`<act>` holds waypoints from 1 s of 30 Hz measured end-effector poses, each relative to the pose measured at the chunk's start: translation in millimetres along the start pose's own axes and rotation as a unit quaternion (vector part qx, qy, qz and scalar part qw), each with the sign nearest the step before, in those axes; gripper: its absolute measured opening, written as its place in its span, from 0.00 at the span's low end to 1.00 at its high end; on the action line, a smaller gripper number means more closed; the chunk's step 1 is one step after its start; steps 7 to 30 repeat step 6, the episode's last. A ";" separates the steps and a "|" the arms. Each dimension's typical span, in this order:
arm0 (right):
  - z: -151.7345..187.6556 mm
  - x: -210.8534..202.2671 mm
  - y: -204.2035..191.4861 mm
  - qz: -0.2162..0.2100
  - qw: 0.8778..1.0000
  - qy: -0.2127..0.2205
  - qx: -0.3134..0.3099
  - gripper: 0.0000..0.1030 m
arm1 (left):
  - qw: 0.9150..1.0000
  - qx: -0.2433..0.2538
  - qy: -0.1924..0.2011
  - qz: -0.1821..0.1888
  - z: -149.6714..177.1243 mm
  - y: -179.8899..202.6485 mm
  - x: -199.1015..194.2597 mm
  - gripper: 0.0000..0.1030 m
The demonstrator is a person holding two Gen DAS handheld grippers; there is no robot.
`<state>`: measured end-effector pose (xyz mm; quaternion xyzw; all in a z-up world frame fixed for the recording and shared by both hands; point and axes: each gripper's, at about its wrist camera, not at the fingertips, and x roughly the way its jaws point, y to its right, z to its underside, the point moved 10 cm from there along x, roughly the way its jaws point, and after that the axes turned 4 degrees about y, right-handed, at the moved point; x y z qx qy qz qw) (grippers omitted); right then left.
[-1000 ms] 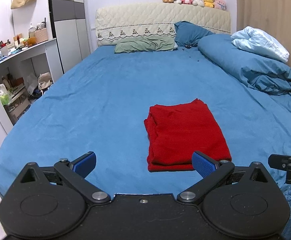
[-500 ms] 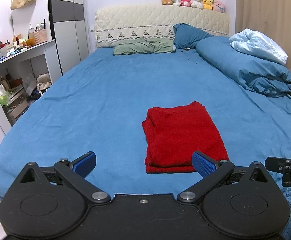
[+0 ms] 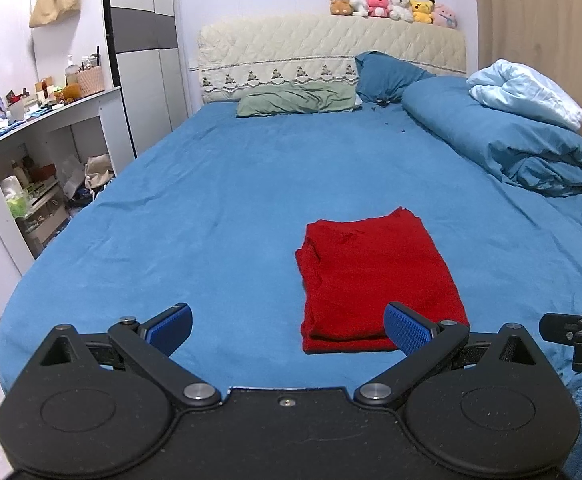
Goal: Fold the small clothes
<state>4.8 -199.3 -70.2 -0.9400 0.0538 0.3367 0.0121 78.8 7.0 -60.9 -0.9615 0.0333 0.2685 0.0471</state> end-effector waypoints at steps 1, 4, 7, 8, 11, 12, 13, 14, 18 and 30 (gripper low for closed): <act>0.0 0.1 -0.3 0.000 1.000 0.000 0.000 1.00 | 1.000 0.001 0.001 0.002 0.0 -0.5 0.8 1.00; 0.0 0.2 -1.1 0.000 1.000 0.000 0.001 1.00 | 1.000 0.003 -0.001 0.005 1.2 -0.5 3.7 1.00; -0.6 0.9 -2.0 0.000 1.000 -0.001 0.001 1.00 | 1.000 0.003 -0.001 0.006 1.2 -1.5 5.7 1.00; -0.6 0.9 -2.0 0.000 1.000 -0.001 0.001 1.00 | 1.000 0.003 -0.001 0.006 1.2 -1.5 5.7 1.00; -0.6 0.9 -2.0 0.000 1.000 -0.001 0.001 1.00 | 1.000 0.003 -0.001 0.006 1.2 -1.5 5.7 1.00; -0.6 0.9 -2.0 0.000 1.000 -0.001 0.001 1.00 | 1.000 0.003 -0.001 0.006 1.2 -1.5 5.7 1.00; -0.6 0.9 -2.0 0.000 1.000 -0.001 0.001 1.00 | 1.000 0.003 -0.001 0.006 1.2 -1.5 5.7 1.00; -0.6 0.9 -2.0 0.000 1.000 -0.001 0.001 1.00 | 1.000 0.003 -0.001 0.006 1.2 -1.5 5.7 1.00; -0.6 0.9 -2.0 0.000 1.000 -0.001 0.001 1.00 | 1.000 0.003 -0.001 0.006 1.2 -1.5 5.7 1.00; -0.6 0.9 -2.0 0.000 1.000 -0.001 0.001 1.00 | 1.000 0.003 -0.001 0.006 1.2 -1.5 5.7 1.00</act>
